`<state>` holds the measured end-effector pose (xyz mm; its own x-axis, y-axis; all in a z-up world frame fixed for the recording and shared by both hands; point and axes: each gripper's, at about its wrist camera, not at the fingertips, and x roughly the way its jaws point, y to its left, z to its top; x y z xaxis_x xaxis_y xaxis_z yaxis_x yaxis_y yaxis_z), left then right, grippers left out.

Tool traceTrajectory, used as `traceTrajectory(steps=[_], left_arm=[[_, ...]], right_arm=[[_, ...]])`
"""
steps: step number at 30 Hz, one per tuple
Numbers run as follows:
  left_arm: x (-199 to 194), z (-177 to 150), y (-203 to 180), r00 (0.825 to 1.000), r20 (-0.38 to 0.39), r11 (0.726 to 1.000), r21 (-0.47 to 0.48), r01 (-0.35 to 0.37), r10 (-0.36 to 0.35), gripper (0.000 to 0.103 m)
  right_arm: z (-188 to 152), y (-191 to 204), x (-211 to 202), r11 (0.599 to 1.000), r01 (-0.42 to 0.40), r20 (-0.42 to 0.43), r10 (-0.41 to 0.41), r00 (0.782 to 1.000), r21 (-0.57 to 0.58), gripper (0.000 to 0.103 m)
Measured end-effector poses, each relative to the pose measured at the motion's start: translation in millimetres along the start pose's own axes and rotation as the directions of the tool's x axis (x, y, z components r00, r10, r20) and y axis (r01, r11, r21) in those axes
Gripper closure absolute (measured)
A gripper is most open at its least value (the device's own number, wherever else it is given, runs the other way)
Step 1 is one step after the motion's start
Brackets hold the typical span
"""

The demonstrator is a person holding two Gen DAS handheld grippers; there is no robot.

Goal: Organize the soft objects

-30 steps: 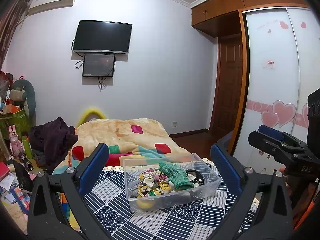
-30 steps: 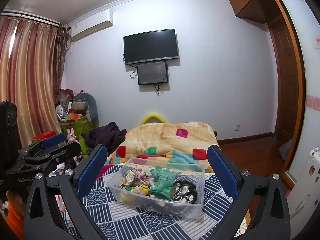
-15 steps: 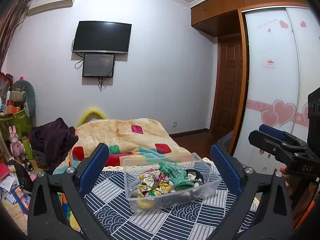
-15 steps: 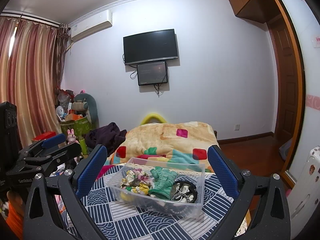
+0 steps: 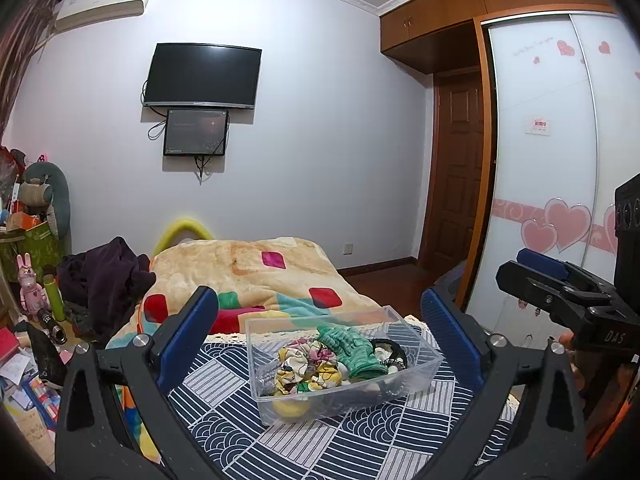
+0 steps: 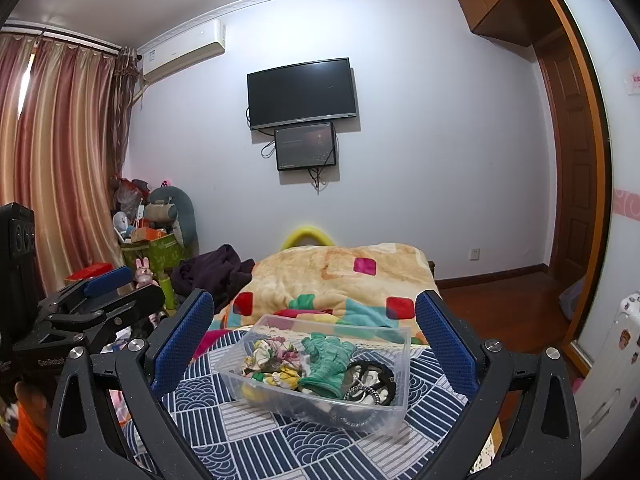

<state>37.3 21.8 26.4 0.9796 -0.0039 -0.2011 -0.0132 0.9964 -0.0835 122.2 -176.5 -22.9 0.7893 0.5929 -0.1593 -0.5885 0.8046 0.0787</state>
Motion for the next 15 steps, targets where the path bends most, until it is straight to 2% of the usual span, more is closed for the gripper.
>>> traceTrajectory(steps=[10, 15], left_arm=[[-0.3, -1.8, 2.8, 0.999, -0.009, 0.999, -0.006, 0.035, -0.035, 0.0], [-0.7, -2.0, -0.5, 1.0, -0.007, 1.0, 0.013, 0.023, -0.023, 0.0]], right_arm=[[-0.5, 0.4, -1.4, 1.0, 0.001, -0.001, -0.001, 1.0, 0.002, 0.002], [-0.9, 0.3, -1.0, 1.0, 0.004, -0.003, -0.004, 1.0, 0.005, 0.002]])
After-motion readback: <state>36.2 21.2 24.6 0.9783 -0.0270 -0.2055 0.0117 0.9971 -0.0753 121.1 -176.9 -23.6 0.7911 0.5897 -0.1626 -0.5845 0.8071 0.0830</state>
